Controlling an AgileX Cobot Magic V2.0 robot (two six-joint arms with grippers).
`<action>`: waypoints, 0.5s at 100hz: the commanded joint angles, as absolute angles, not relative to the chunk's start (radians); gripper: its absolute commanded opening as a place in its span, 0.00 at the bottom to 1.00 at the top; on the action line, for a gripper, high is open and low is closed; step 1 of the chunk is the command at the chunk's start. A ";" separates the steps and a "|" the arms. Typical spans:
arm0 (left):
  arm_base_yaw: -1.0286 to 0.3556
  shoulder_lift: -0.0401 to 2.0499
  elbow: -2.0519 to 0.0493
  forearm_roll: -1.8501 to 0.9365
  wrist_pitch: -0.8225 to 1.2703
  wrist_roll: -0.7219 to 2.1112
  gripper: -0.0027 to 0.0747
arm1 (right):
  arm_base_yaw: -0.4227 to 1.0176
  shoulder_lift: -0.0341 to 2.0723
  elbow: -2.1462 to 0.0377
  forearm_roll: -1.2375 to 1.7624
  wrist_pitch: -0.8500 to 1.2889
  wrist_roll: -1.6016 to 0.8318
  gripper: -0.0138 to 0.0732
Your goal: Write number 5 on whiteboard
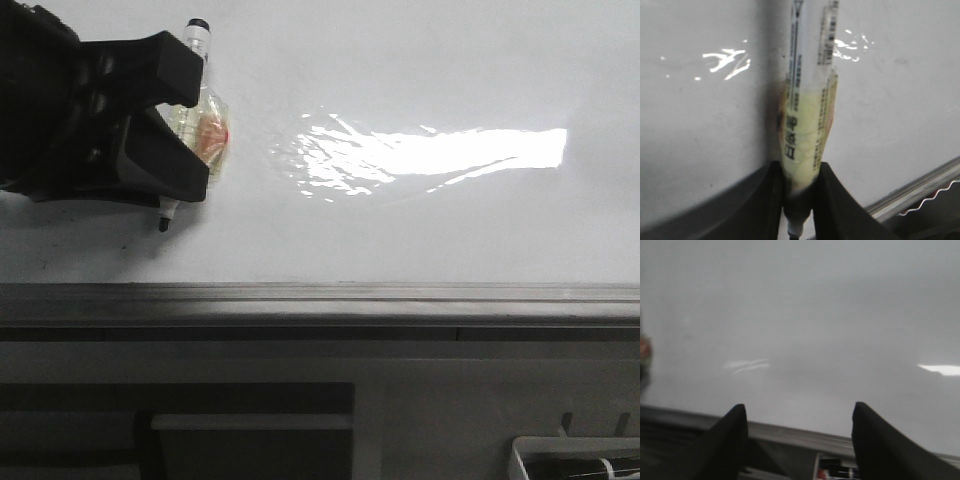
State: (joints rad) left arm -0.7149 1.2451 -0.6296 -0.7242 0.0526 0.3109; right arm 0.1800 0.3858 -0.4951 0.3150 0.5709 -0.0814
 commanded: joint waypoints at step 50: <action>-0.856 1.147 -0.822 -0.287 0.502 1.003 0.01 | 0.591 0.815 -0.729 0.805 0.620 -1.025 0.63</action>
